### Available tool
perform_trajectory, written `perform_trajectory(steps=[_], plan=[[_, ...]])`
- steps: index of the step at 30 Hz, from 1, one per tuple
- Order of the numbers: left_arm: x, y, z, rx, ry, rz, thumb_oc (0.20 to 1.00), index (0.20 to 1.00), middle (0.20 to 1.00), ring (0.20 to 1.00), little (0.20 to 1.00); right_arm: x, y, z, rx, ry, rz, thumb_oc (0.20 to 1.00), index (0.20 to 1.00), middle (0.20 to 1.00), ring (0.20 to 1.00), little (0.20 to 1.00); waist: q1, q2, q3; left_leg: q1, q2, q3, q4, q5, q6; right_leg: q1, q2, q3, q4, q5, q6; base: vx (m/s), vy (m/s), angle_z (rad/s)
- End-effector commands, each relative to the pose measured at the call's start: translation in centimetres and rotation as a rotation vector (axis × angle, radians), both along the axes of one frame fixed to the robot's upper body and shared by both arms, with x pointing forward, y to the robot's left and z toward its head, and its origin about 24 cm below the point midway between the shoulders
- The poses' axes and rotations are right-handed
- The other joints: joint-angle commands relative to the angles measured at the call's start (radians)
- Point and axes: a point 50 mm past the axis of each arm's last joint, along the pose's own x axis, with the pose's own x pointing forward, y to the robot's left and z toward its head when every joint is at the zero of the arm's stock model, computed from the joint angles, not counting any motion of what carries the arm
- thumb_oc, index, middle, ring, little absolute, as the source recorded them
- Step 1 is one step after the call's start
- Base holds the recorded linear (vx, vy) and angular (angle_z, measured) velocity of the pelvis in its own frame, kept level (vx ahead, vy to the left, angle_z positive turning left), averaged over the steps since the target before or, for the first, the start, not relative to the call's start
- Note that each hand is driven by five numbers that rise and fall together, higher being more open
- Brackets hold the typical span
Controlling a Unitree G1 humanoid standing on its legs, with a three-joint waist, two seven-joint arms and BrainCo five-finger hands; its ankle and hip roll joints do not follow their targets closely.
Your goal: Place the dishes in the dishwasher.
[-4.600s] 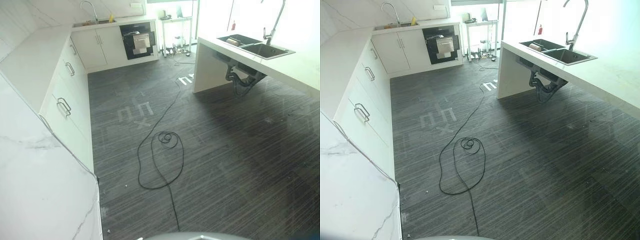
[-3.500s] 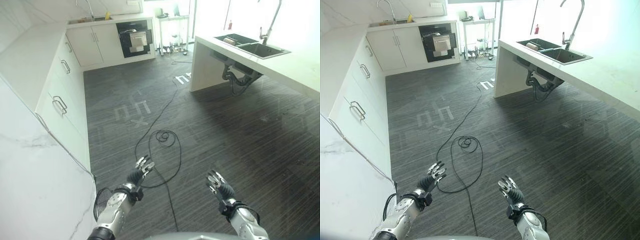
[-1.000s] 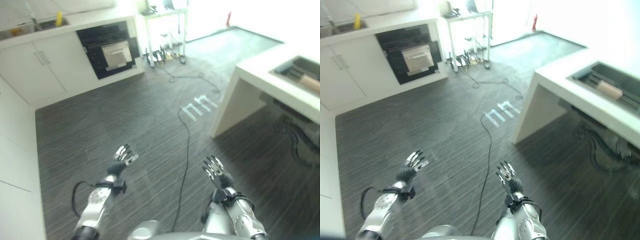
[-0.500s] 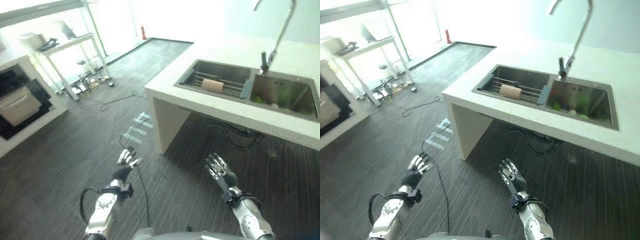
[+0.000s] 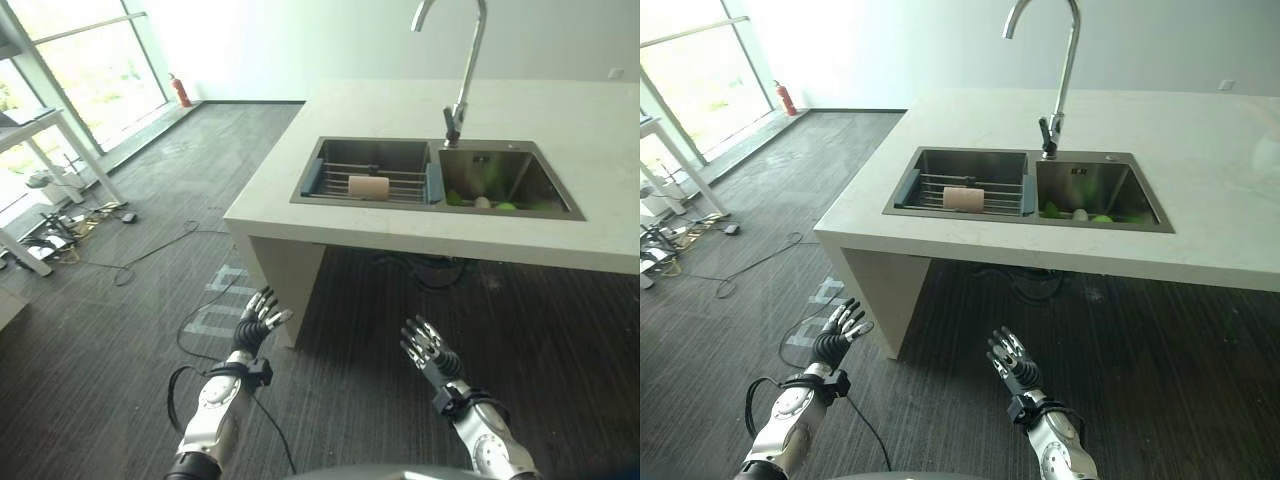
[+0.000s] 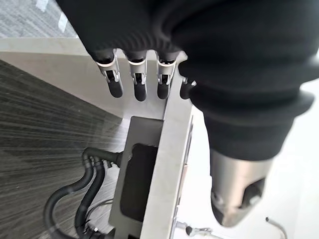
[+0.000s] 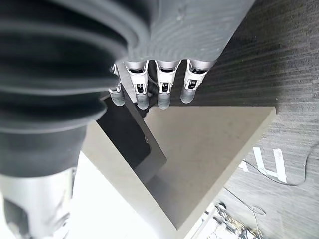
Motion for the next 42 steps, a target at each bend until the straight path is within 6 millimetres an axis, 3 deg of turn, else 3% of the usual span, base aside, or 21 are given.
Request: perform_trajectory(steps=[1, 2, 4, 7, 10, 13, 17, 18, 19, 21, 22, 26, 30, 32, 35, 36, 38, 39, 42], plan=[[1.7, 0.9, 2.8, 0.079, -0.158, 0.002, 1.0, 1.0, 1.0, 1.0, 1.0, 2.3, 1.0, 2.8, 0.052, -0.16, 0.007, 1.0, 1.0, 1.0, 1.0, 1.0, 0.023, -0.016, 0.023, -0.098, -0.023, -0.095, 0.165, -0.134, -0.004, -0.025, -0.057, -0.081, 0.105, 0.037, 0.053, 0.12, 0.135, -0.46], [1.8, 1.3, 3.0, 0.074, -0.156, 0.023, 1.0, 1.0, 1.0, 1.0, 1.0, 2.1, 1.2, 2.6, 0.054, -0.148, 0.022, 1.0, 1.0, 1.0, 1.0, 1.0, 0.02, -0.02, 0.034, -0.085, -0.024, -0.085, 0.163, -0.135, 0.0, -0.062, -0.073, -0.106, 0.162, 0.076, 0.071, 0.18, 0.035, -0.42], [2.1, 1.7, 3.3, 0.06, -0.172, 0.031, 1.0, 1.0, 1.0, 1.0, 1.0, 1.8, 1.5, 2.4, 0.044, -0.156, 0.046, 1.0, 1.0, 1.0, 1.0, 1.0, 0.008, -0.033, 0.043, -0.057, -0.02, -0.067, 0.152, -0.142, -0.018, -0.084, -0.101, -0.125, 0.047, 0.108, 0.079, 0.23, -0.114, -0.52], [2.4, 0.9, 3.6, 0.069, -0.186, 0.009, 1.0, 1.0, 1.0, 1.0, 1.0, 2.3, 1.4, 2.5, 0.054, -0.158, 0.015, 1.0, 1.0, 1.0, 1.0, 1.0, -0.008, -0.038, 0.047, -0.028, -0.028, -0.103, 0.137, -0.173, -0.018, -0.151, -0.139, -0.079, 0.0, 0.19, 0.107, 0.28, -0.267, -0.08], [2.0, 1.0, 3.4, 0.049, -0.188, 0.046, 1.0, 1.0, 1.0, 1.0, 1.0, 2.4, 1.3, 2.4, 0.048, -0.147, 0.035, 1.0, 1.0, 1.0, 1.0, 1.0, -0.002, -0.044, 0.034, -0.031, -0.004, -0.087, 0.174, -0.187, -0.035, -0.11, -0.119, -0.11, -0.041, 0.164, 0.096, 0.28, -0.243, 0.47], [1.7, 1.1, 3.6, 0.034, -0.192, 0.063, 1.0, 1.0, 1.0, 1.0, 1.0, 2.5, 0.8, 2.8, 0.024, -0.155, 0.054, 1.0, 1.0, 1.0, 1.0, 1.0, -0.004, -0.065, 0.024, -0.056, 0.028, -0.074, 0.275, -0.214, -0.055, -0.077, -0.093, -0.112, -0.041, 0.126, 0.056, 0.27, -0.219, 0.24], [1.1, 1.6, 3.7, 0.022, -0.201, 0.064, 1.0, 1.0, 1.0, 1.0, 1.0, 2.0, -0.3, 2.6, 0.0, -0.143, 0.068, 1.0, 1.0, 1.0, 1.0, 1.0, -0.005, -0.074, 0.033, -0.165, 0.054, -0.075, 0.476, -0.149, -0.066, -0.052, -0.069, -0.085, -0.011, 0.08, 0.006, 0.2, -0.075, -0.19], [1.1, 1.7, 3.6, 0.017, -0.195, 0.059, 1.0, 1.0, 1.0, 1.0, 1.0, 1.9, -0.4, 2.4, -0.003, -0.13, 0.055, 1.0, 1.0, 1.0, 1.0, 1.0, -0.005, -0.07, 0.033, -0.176, 0.07, -0.062, 0.449, -0.134, -0.071, -0.041, -0.064, -0.087, -0.013, 0.07, 0.006, 0.23, 0.165, -0.09], [1.2, 1.5, 3.7, 0.018, -0.194, 0.044, 1.0, 1.0, 1.0, 1.0, 1.0, 1.9, -0.5, 2.3, -0.002, -0.126, 0.036, 1.0, 1.0, 1.0, 1.0, 1.0, -0.003, -0.055, 0.03, -0.166, 0.106, -0.028, 0.323, -0.105, -0.09, -0.025, -0.054, -0.105, -0.022, 0.053, 0.013, 0.25, 0.252, 0.26], [1.7, 1.0, 4.1, 0.02, -0.218, 0.043, 1.0, 1.0, 1.0, 1.0, 1.0, 2.0, -0.6, 2.4, -0.012, -0.132, 0.019, 1.0, 1.0, 1.0, 1.0, 1.0, 0.013, -0.028, 0.037, -0.197, 0.177, 0.003, 0.137, 0.015, -0.154, 0.03, -0.047, -0.12, -0.07, 0.029, 0.028, 0.26, 0.34, 0.59], [1.8, 1.0, 4.2, 0.013, -0.232, 0.058, 1.0, 1.0, 1.0, 1.0, 1.0, 1.9, -0.9, 2.3, -0.017, -0.13, 0.005, 1.0, 1.0, 1.0, 1.0, 1.0, 0.021, -0.021, 0.04, -0.217, 0.198, 0.009, 0.095, 0.055, -0.169, 0.059, -0.049, -0.123, -0.096, 0.024, 0.033, 0.26, 0.437, 0.34], [1.8, 2.1, 4.4, 0.034, -0.279, 0.128, 1.0, 1.0, 1.0, 1.0, 1.0, 1.1, -1.8, 1.6, -0.02, -0.101, -0.058, 1.0, 1.0, 1.0, 1.0, 1.0, 0.014, -0.014, 0.027, -0.21, 0.184, 0.026, 0.088, 0.036, -0.158, 0.088, -0.118, -0.144, -0.1, 0.029, 0.078, 0.18, 0.434, -0.17], [1.2, 4.4, 5.2, 0.11, -0.337, 0.271, 1.0, 1.0, 1.0, 1.0, 1.0, -0.2, -2.2, 0.6, 0.026, -0.055, -0.117, 1.0, 1.0, 1.0, 1.0, 1.0, 0.025, -0.037, 0.025, -0.215, 0.137, 0.001, 0.174, -0.039, -0.117, 0.098, -0.185, -0.118, -0.07, 0.038, 0.125, 0.13, 0.297, 0.06], [0.9, 5.4, 5.5, 0.12, -0.351, 0.346, 1.0, 1.0, 1.0, 1.0, 1.0, -0.6, -2.4, 0.3, 0.026, -0.04, -0.143, 1.0, 1.0, 1.0, 1.0, 1.0, 0.036, -0.046, 0.019, -0.217, 0.122, 0.002, 0.196, -0.058, -0.098, 0.104, -0.197, -0.122, -0.051, 0.033, 0.13, 0.13, 0.271, -0.07], [0.1, 7.2, 6.2, 0.174, -0.391, 0.489, 1.0, 1.0, 1.0, 1.0, 1.0, -0.8, -2.1, -0.4, 0.035, -0.02, -0.18, 1.0, 1.0, 1.0, 1.0, 1.0, 0.052, -0.054, 0.017, -0.16, 0.09, 0.016, 0.163, -0.083, -0.062, 0.024, -0.219, -0.152, 0.09, 0.102, 0.124, 0.15, 0.2, -0.37], [-0.1, 7.6, 6.5, 0.175, -0.402, 0.531, 1.0, 1.0, 1.0, 1.0, 1.0, -0.7, -2.0, -0.6, 0.035, -0.014, -0.18, 1.0, 1.0, 1.0, 1.0, 1.0, 0.055, -0.056, 0.019, -0.138, 0.088, 0.021, 0.141, -0.08, -0.071, 0.01, -0.223, -0.175, 0.046, 0.118, 0.122, 0.13, 0.038, -0.42], [0.3, 7.9, 7.4, 0.172, -0.434, 0.563, 1.0, 1.0, 1.0, 1.0, 1.0, -0.4, -2.1, -0.5, 0.017, -0.024, -0.171, 1.0, 1.0, 1.0, 1.0, 1.0, 0.042, -0.056, 0.027, -0.138, 0.087, 0.01, 0.137, -0.092, -0.078, -0.05, -0.215, -0.138, -0.032, 0.136, 0.127, 0.04, -0.124, -0.32], [0.6, 7.5, 7.7, 0.169, -0.449, 0.572, 1.0, 1.0, 1.0, 1.0, 1.0, 0.4, -1.9, -0.2, 0.017, -0.036, -0.165, 1.0, 1.0, 1.0, 1.0, 1.0, 0.053, -0.067, 0.033, -0.141, 0.092, 0.022, 0.125, -0.089, -0.08, -0.062, -0.229, -0.162, -0.053, 0.174, 0.132, 0.02, -0.2, 0.07], [0.6, 6.9, 7.6, 0.187, -0.459, 0.531, 1.0, 1.0, 1.0, 1.0, 1.0, 0.7, -2.6, 0.2, 0.019, -0.046, -0.203, 1.0, 1.0, 1.0, 1.0, 1.0, 0.07, -0.071, 0.026, -0.14, 0.118, 0.039, 0.081, -0.056, -0.101, -0.008, -0.208, -0.218, -0.121, 0.155, 0.139, 0.09, -0.201, 0.78]])
